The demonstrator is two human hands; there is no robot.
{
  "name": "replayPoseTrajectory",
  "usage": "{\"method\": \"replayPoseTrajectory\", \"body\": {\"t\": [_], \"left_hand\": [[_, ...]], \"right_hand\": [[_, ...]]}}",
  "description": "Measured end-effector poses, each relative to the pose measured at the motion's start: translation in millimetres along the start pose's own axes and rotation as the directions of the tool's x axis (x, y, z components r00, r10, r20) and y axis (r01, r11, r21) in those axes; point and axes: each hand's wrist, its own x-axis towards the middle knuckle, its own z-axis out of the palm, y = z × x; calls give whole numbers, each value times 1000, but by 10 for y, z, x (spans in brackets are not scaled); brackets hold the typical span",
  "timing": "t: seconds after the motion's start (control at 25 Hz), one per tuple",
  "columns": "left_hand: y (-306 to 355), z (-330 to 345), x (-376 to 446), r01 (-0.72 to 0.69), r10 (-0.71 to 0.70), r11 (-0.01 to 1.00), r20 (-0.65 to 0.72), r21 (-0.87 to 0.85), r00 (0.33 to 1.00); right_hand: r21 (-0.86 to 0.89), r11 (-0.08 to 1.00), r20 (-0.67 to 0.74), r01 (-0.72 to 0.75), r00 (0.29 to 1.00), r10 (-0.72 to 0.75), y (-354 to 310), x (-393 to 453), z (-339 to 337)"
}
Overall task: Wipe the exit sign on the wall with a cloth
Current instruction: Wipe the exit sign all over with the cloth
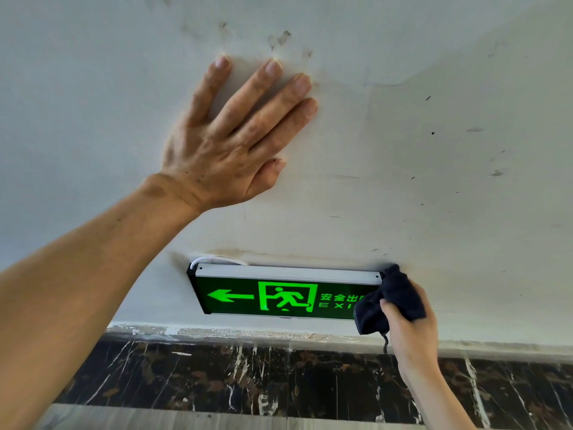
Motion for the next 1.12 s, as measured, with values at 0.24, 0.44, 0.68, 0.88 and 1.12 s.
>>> {"method": "replayPoseTrajectory", "body": {"t": [0.24,0.44,0.68,0.88,1.12], "left_hand": [[8,27,-10,0,0,1000,-8,5,1000],[19,32,-6,1,-1,1000,-10,10,1000],[16,48,-15,8,-8,1000,-9,19,1000],[1,49,-6,-3,3,1000,10,22,1000],[-2,25,11,-12,11,1000,3,27,1000]], "right_hand": [[62,998,-18,-31,999,32,161,26,37],[100,992,-16,-79,997,81,256,69,36],[18,983,-6,-184,983,184,455,18,34],[-34,970,-25,-239,971,239,619,15,52],[-93,960,-37,-263,965,260,713,8,72]]}}
